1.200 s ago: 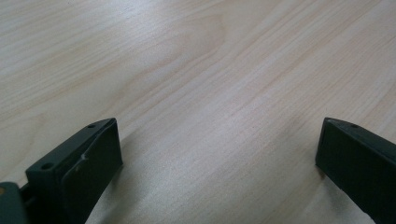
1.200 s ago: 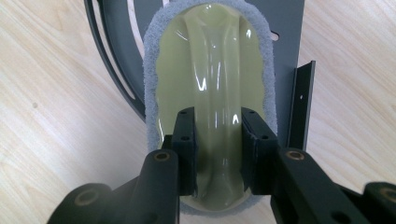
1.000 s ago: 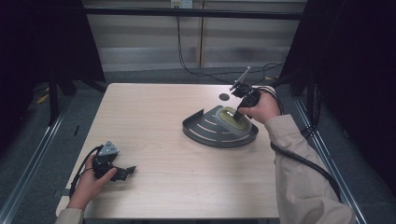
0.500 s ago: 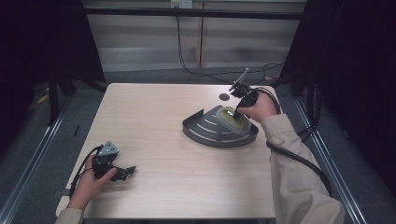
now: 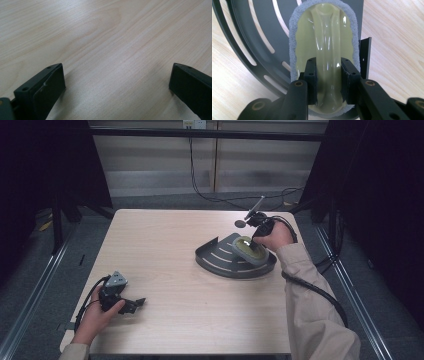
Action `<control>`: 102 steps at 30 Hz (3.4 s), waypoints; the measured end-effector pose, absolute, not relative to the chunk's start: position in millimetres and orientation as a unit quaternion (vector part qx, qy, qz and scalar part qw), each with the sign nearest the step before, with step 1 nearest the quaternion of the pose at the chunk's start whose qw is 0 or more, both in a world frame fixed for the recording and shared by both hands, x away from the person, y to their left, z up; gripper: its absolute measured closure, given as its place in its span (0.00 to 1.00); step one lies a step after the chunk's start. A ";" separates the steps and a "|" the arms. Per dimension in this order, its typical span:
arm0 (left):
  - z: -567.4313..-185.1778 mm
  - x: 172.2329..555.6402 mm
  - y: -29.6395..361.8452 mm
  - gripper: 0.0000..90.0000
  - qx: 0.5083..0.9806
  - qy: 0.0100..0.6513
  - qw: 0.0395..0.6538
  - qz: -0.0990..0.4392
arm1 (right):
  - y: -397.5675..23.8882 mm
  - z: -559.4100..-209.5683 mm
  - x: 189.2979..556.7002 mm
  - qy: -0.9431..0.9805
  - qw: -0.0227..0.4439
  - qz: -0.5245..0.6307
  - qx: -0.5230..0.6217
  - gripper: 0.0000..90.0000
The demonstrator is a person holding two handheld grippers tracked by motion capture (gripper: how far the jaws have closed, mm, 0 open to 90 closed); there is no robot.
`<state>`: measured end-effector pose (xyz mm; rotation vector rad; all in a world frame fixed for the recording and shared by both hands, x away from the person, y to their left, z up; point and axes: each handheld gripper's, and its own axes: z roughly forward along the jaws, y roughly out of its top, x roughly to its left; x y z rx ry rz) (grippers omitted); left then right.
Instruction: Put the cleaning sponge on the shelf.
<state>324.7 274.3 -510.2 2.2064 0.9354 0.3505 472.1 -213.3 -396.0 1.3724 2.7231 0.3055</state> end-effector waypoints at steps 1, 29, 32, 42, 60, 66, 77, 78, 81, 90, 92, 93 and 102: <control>-510.2 324.8 274.4 0.00 0.854 0.360 0.351 0.135 | -213.3 -397.2 472.6 0.889 0.039 0.097 0.446 0.78; -510.1 324.8 274.5 0.00 0.854 0.360 0.351 0.135 | -220.3 -422.4 474.9 0.886 0.040 0.092 0.453 0.78; -510.0 324.7 274.3 0.00 0.854 0.361 0.349 0.137 | -221.5 -423.9 474.8 0.887 0.040 0.091 0.451 0.78; -510.1 324.8 274.4 0.00 0.854 0.360 0.350 0.135 | -227.5 -428.1 472.3 0.888 0.044 0.086 0.450 0.78; -510.4 324.7 274.2 0.00 0.853 0.361 0.352 0.137 | -234.9 -432.2 468.8 0.886 0.036 0.085 0.454 0.78; -510.4 324.8 274.2 0.00 0.853 0.361 0.352 0.137 | -236.4 -432.4 467.9 0.886 0.032 0.083 0.456 0.78; -510.5 324.7 274.1 0.00 0.852 0.362 0.353 0.137 | -237.6 -436.1 465.0 0.885 0.026 0.083 0.457 0.77; -510.5 324.7 274.1 0.00 0.852 0.362 0.353 0.138 | -238.4 -435.8 464.8 0.884 0.026 0.084 0.458 0.77; -510.5 324.7 274.2 0.00 0.853 0.361 0.352 0.137 | -239.2 -436.3 464.1 0.884 0.024 0.085 0.459 0.77; -510.5 324.7 274.2 0.00 0.852 0.362 0.353 0.138 | -239.5 -436.3 463.6 0.881 0.020 0.082 0.465 0.77; -510.5 324.7 274.1 0.00 0.852 0.362 0.353 0.137 | -239.6 -435.9 464.2 0.881 0.018 0.080 0.467 0.76; -510.5 324.7 274.1 0.00 0.852 0.362 0.353 0.137 | -239.7 -435.4 464.3 0.881 0.020 0.078 0.467 0.75; -510.5 324.7 274.2 0.00 0.852 0.361 0.352 0.137 | -242.7 -429.4 464.4 0.875 0.030 0.080 0.476 0.60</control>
